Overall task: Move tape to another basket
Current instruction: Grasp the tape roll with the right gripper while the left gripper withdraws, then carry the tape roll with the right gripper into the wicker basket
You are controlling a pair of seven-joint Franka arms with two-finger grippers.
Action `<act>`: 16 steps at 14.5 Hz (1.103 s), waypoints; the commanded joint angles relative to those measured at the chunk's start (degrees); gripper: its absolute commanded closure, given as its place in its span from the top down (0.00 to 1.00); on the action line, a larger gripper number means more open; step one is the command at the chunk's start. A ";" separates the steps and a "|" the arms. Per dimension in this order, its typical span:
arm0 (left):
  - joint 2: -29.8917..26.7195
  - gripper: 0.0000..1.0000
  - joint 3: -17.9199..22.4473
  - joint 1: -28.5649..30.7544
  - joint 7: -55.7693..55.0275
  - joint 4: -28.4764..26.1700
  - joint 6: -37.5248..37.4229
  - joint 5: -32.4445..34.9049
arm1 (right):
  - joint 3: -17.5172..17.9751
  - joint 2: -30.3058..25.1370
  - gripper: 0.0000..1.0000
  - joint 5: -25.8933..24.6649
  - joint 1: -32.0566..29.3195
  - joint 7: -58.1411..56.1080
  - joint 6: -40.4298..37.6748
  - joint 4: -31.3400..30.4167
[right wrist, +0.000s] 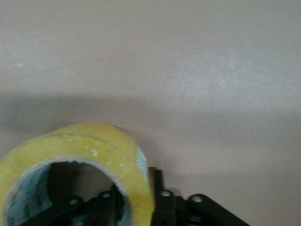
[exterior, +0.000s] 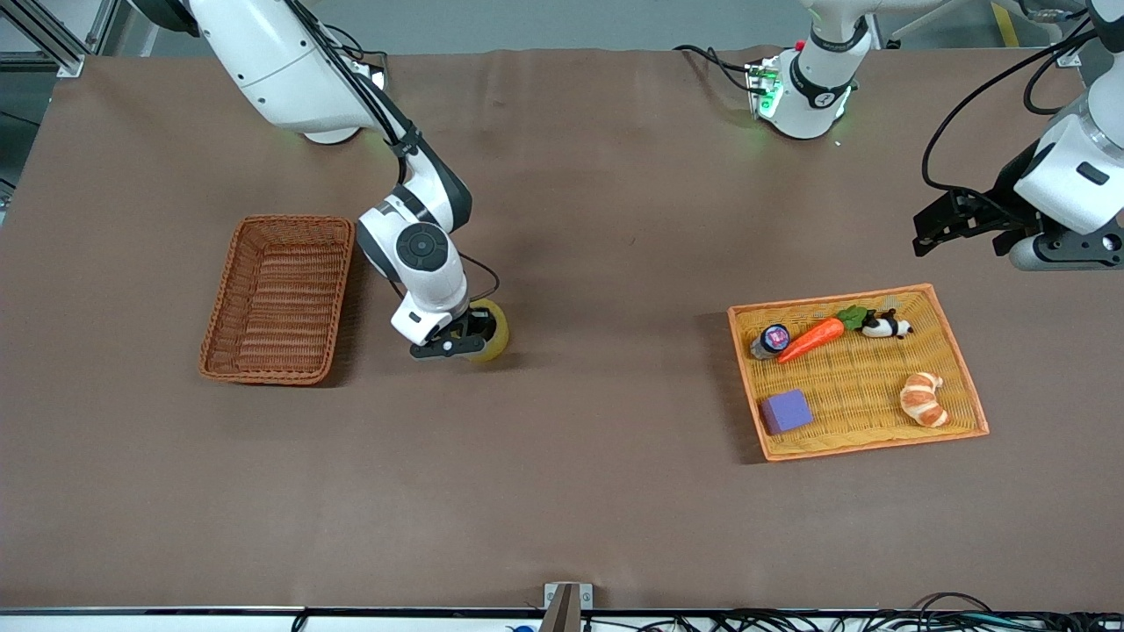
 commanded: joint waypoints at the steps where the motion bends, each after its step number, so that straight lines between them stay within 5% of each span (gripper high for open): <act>1: -0.18 1.00 -0.72 0.08 0.44 -0.78 0.82 0.57 | 0.62 -0.42 0.00 -1.64 -1.53 2.80 0.16 0.84; 6: -1.23 1.00 -1.94 0.25 -3.68 -1.30 0.12 0.58 | 3.08 -14.27 0.00 -0.50 -7.67 5.98 -15.80 1.55; 9: -7.99 1.00 -2.65 0.61 -5.27 -9.28 4.13 0.58 | 1.69 -24.11 0.00 -0.24 -12.41 -2.07 -18.91 -3.70; 12: -6.79 1.00 -2.74 0.52 -4.14 -8.70 5.83 0.49 | -5.77 -32.65 0.00 -0.24 -12.61 -12.81 -17.69 -14.24; 16: -4.58 1.00 -2.48 0.78 -4.05 -6.05 5.48 0.40 | -14.30 -36.98 0.00 -0.24 -12.61 -19.52 -9.20 -26.71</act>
